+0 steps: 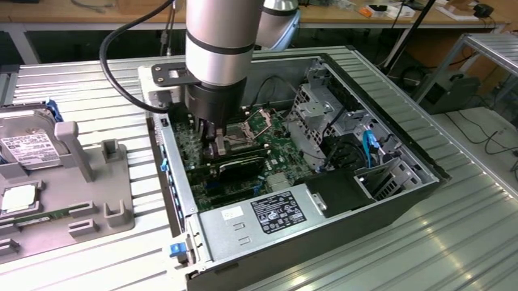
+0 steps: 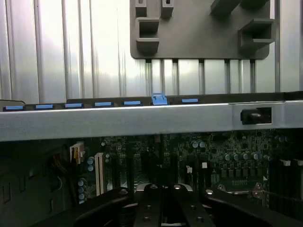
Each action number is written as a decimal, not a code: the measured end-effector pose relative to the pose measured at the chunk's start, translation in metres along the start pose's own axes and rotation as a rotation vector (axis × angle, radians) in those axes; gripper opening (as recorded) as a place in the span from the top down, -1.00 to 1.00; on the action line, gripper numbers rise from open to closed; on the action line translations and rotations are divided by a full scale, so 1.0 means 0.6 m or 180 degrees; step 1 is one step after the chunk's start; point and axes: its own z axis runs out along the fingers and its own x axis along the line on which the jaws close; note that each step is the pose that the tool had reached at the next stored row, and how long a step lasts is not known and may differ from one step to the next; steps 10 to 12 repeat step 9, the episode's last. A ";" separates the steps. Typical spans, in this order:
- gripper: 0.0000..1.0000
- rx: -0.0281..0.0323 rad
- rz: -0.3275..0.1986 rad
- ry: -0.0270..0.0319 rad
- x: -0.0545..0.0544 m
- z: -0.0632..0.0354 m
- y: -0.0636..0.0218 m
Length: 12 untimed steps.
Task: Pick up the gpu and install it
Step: 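Press down on the gpu until it lock into place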
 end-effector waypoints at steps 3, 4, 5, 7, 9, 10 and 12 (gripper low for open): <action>0.79 0.0000 0.0000 0.0000 0.000 0.000 -0.008; 0.79 0.0000 0.0000 -0.0001 0.000 0.000 -0.008; 0.79 0.0000 0.0000 -0.0001 0.000 0.000 -0.008; 0.79 0.0000 0.0000 -0.0001 0.000 0.000 -0.008; 0.79 0.0000 0.0000 -0.0001 0.000 0.000 -0.008; 0.79 0.0000 0.0000 -0.0001 0.000 0.000 -0.008; 0.79 0.0000 0.0000 -0.0001 0.000 0.000 -0.008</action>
